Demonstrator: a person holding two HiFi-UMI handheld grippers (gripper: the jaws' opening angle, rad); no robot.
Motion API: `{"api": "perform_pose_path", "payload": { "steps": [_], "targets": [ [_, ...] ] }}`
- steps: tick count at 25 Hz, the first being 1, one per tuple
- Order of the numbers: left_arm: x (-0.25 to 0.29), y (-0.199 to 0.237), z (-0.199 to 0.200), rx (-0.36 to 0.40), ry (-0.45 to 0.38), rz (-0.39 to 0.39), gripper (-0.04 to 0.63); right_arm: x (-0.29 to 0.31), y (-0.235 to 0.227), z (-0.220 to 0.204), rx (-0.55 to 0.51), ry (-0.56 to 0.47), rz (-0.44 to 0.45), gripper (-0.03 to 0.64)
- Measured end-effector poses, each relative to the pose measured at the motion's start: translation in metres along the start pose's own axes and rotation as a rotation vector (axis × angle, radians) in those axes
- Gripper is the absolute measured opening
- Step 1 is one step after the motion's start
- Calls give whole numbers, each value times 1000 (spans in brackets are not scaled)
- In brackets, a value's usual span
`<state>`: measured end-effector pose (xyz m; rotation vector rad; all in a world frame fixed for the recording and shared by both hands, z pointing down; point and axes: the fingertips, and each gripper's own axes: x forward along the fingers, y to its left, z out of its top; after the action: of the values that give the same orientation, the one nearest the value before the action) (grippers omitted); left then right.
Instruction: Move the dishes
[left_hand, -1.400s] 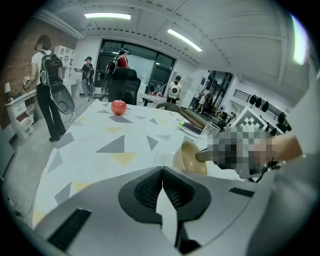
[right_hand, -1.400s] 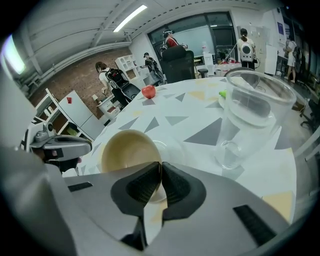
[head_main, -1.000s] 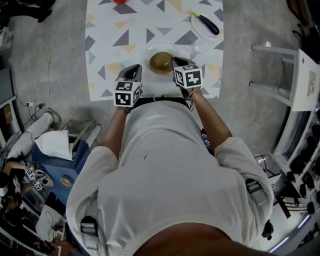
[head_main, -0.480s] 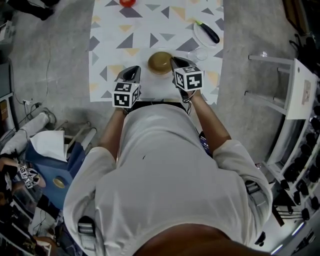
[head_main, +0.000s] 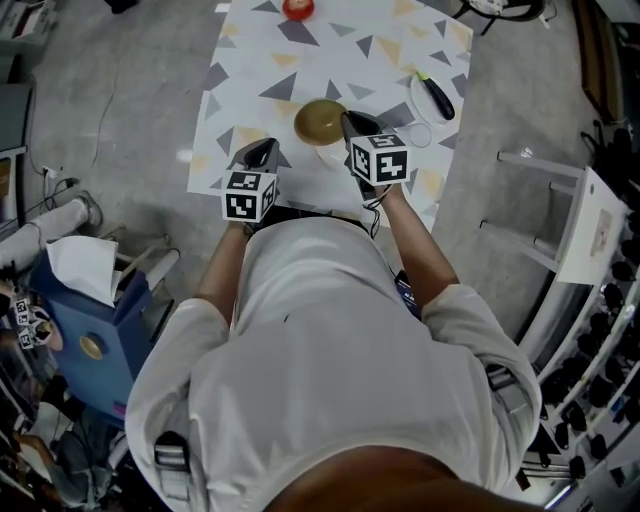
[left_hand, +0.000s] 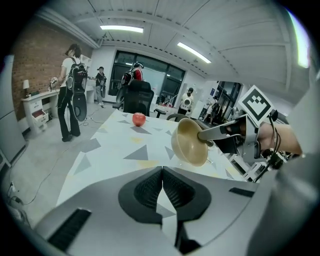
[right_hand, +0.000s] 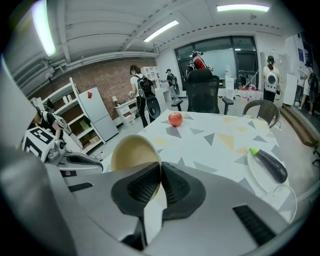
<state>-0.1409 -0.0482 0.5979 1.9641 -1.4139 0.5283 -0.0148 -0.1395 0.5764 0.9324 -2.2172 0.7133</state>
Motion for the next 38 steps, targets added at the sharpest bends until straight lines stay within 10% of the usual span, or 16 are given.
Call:
{"api": "perform_pose_path", "payload": {
  "steps": [22, 38],
  "targets": [
    [-58, 70, -28, -157, -48, 177, 20, 69, 84, 47, -101, 11, 146, 11],
    [-56, 89, -35, -158, -16, 153, 20, 116, 62, 17, 253, 121, 84, 12]
  ]
}}
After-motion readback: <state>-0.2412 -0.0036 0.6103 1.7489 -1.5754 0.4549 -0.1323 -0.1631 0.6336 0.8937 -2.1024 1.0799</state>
